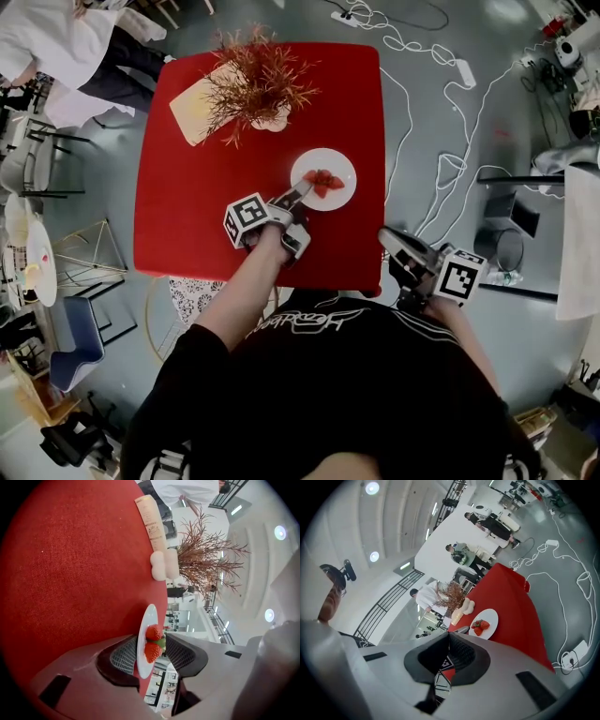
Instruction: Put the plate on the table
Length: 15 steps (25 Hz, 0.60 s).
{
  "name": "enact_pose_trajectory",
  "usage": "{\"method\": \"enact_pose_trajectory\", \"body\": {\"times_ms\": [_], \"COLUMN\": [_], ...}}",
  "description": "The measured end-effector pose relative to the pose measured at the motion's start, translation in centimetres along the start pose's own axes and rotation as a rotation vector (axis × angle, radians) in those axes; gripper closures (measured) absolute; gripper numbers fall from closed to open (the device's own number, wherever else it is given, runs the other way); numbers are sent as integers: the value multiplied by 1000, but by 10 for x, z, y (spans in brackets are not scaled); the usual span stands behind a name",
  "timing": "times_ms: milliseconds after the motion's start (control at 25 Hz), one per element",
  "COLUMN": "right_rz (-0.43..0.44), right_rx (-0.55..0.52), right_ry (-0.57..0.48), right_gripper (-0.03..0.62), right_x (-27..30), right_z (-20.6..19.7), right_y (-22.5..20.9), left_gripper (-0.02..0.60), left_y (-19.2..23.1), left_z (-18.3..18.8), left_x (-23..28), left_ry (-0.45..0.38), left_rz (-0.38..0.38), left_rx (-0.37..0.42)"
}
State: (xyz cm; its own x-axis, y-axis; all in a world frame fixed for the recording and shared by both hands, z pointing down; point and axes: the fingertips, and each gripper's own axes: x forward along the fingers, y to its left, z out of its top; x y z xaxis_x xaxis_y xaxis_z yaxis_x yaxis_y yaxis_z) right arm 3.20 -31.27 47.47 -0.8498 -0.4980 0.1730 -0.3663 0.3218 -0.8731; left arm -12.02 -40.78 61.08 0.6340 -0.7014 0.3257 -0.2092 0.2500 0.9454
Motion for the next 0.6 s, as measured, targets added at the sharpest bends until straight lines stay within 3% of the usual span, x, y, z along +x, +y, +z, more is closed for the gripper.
{"method": "enact_pose_trajectory", "body": {"times_ms": [120,600], "right_rz": [-1,2], "right_rx": [32,79], "right_ry": [-11,-37], "right_gripper": [586,586], "right_x": [-2,-5], "right_z": [-1,1], "right_y": [-4,-8], "left_gripper": [394,347], "left_y": [-3,-3], "left_z": [-2,-15], "left_x": [1,2], "left_ry": [21,160], "left_rz": [-1,133], "left_rx": [67,427]}}
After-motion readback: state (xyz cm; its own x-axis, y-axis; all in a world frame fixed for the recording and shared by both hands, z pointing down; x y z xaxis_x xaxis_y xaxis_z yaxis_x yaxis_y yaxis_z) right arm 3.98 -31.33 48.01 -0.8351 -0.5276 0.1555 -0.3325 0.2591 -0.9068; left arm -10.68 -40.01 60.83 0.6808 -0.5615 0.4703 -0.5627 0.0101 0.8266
